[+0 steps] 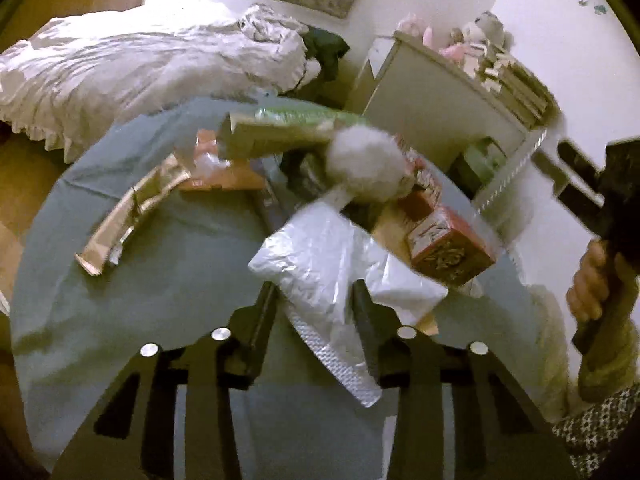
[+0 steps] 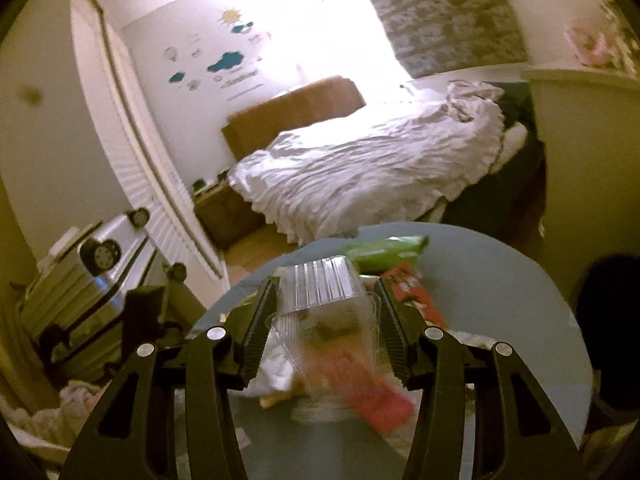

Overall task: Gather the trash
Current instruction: 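Grasp the white bubble mailer with the left tool while the right tool grasps the clear plastic box, then carry both items over the black bin and open both tools to drop them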

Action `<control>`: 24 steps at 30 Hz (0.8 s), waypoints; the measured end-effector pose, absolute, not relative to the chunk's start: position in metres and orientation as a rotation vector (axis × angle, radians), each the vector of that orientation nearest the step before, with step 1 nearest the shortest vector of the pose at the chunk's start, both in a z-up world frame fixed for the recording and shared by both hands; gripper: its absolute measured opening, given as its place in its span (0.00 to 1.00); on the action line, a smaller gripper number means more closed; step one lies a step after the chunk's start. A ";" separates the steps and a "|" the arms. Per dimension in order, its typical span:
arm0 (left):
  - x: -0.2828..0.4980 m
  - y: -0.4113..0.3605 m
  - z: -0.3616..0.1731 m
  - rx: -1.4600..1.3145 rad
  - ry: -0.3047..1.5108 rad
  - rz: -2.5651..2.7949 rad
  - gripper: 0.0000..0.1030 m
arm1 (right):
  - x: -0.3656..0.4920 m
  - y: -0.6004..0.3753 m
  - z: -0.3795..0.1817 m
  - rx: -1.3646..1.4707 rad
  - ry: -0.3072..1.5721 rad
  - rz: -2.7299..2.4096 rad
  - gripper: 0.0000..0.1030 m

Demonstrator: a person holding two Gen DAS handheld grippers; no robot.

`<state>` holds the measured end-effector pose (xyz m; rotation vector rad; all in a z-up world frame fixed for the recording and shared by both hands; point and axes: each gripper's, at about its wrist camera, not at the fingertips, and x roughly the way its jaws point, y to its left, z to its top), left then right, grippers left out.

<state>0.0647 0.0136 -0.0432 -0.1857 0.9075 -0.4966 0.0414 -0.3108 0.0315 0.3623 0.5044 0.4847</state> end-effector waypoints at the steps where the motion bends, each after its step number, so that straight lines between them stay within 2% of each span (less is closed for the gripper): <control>1: 0.064 0.015 -0.040 -0.199 0.897 -0.503 0.37 | 0.038 -0.321 0.029 0.383 0.495 0.476 0.49; 13: 0.070 -0.001 0.032 -0.253 0.772 -0.536 0.34 | 0.007 -0.404 0.021 0.446 0.372 0.346 0.49; 19: 0.096 -0.075 0.057 -0.224 0.737 -0.695 0.34 | 0.004 -0.479 0.009 0.530 0.315 0.177 0.49; 24: 0.122 -0.177 0.063 -0.199 0.730 -0.880 0.34 | 0.010 -0.546 -0.011 0.595 0.301 0.012 0.49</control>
